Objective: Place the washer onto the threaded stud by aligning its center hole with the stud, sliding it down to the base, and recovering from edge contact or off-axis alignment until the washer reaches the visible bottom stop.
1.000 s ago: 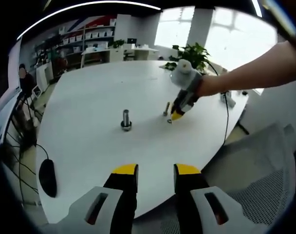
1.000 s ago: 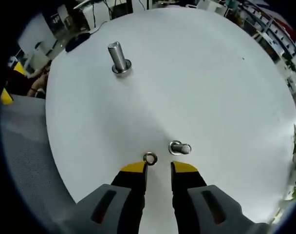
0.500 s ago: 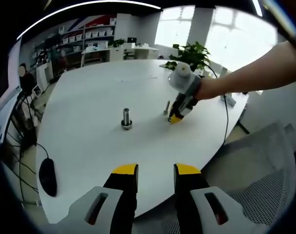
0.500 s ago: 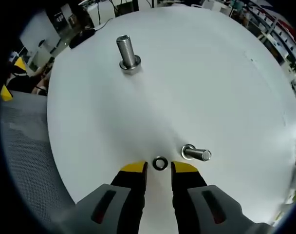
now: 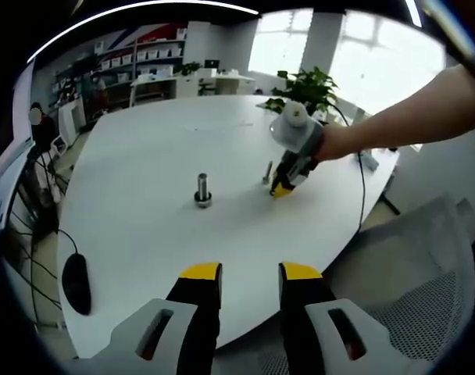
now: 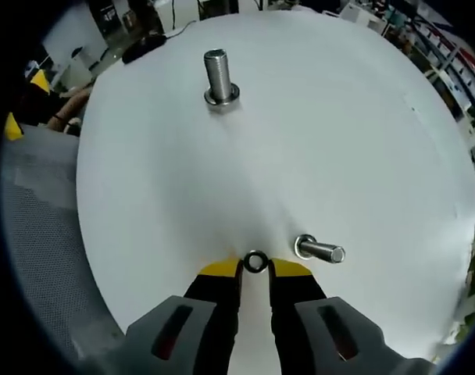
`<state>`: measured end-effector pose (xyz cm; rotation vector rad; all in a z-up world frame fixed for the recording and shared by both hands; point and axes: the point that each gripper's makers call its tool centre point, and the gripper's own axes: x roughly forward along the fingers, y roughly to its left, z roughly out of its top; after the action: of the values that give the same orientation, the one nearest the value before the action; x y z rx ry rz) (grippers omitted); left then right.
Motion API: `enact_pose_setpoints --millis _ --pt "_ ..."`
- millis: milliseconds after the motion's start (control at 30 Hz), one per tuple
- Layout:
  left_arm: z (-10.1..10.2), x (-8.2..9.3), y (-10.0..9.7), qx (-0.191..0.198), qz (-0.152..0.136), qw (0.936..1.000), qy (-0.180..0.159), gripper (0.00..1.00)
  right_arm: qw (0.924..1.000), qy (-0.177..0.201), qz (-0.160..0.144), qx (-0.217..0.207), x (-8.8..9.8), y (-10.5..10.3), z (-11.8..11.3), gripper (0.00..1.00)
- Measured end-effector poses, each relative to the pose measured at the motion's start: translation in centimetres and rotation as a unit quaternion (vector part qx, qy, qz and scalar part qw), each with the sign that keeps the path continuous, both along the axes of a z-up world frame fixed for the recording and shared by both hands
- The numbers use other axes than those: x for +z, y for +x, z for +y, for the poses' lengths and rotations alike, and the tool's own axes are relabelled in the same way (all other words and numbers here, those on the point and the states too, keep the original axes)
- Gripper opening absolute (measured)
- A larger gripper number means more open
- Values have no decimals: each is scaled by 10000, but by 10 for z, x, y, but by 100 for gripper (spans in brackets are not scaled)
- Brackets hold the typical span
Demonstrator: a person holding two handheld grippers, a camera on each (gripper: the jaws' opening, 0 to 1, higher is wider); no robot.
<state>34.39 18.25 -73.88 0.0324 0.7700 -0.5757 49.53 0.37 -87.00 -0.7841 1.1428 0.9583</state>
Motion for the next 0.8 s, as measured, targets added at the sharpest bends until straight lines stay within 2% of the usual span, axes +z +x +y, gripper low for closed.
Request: enact_pose_setpoints --millis 233,367,567,700,800 --pt "-1 0 0 -22 4 10000 3 27 9996 -228 133 78 0 0 1 16" --pt "-1 0 0 -31 9 10000 -6 27 9975 -642 273 64 0 -1 -1 15" --pt "-1 0 0 -24 4 10000 -6 27 9957 -873 314 82 0 -1 2 15" --pt "0 1 0 0 -11 10000 -24 27 9968 -777 179 112 2 -2 1 14" --pt "0 2 1 7 -24 10000 -47 27 9986 -511 124 -60 2 -1 0 14"
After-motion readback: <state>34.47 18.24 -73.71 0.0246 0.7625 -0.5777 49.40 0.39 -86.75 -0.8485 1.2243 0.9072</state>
